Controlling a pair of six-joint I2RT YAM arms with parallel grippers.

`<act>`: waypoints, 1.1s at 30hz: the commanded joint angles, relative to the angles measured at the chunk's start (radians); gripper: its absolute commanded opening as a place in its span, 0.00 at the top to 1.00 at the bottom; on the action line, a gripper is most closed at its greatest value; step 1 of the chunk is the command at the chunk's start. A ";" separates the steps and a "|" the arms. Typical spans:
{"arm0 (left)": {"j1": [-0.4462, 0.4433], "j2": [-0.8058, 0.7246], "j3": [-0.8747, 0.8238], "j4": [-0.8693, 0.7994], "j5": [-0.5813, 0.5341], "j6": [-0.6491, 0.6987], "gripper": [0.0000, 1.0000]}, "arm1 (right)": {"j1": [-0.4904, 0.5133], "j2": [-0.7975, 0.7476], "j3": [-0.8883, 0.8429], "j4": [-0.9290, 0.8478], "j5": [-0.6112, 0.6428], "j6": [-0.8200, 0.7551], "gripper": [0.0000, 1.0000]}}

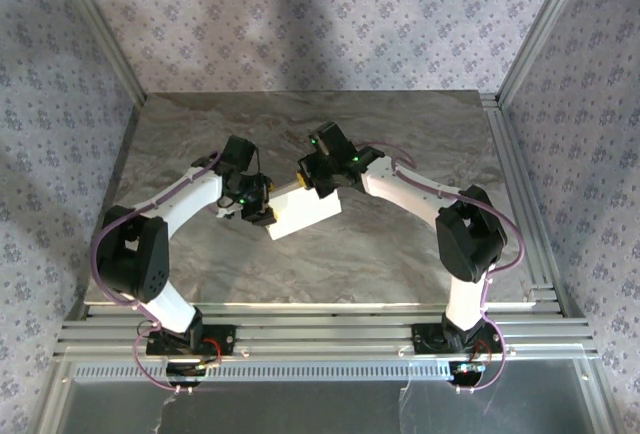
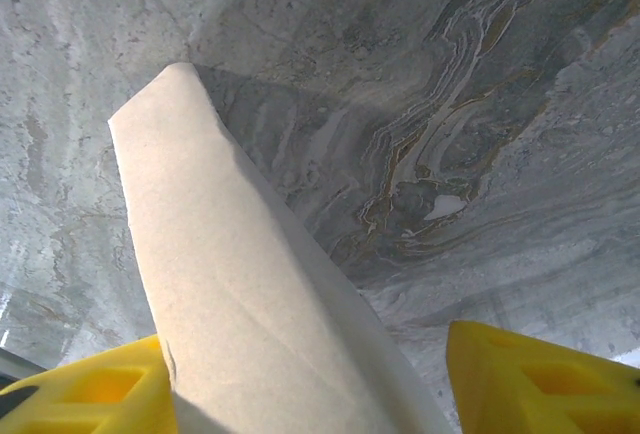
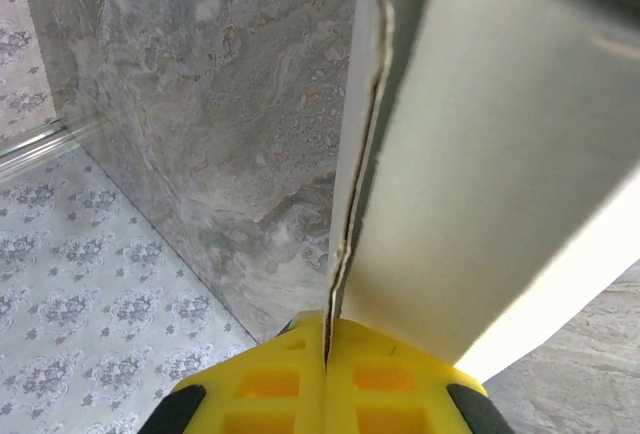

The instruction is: Fold the paper box

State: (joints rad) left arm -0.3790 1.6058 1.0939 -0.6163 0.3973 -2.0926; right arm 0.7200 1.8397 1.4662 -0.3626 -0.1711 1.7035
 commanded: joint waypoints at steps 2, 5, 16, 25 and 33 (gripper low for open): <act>-0.001 0.004 -0.015 -0.019 -0.016 -0.204 0.50 | -0.003 -0.032 -0.013 0.008 0.035 -0.013 1.00; -0.001 0.005 -0.012 -0.024 -0.021 -0.200 0.57 | -0.003 -0.035 -0.013 0.009 0.034 -0.008 1.00; 0.015 0.014 0.028 -0.080 -0.043 -0.138 0.59 | -0.007 -0.046 -0.008 -0.025 0.019 -0.001 0.92; 0.022 0.006 0.050 -0.126 -0.059 -0.095 0.58 | -0.026 -0.075 0.000 -0.082 0.030 -0.028 0.50; 0.032 0.011 0.072 -0.147 -0.070 -0.075 0.57 | -0.062 -0.119 -0.002 -0.150 0.001 -0.026 0.44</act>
State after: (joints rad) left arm -0.3576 1.6062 1.1297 -0.7013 0.3481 -2.0922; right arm 0.6712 1.7729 1.4628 -0.4374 -0.1749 1.6848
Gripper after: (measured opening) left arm 0.429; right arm 0.556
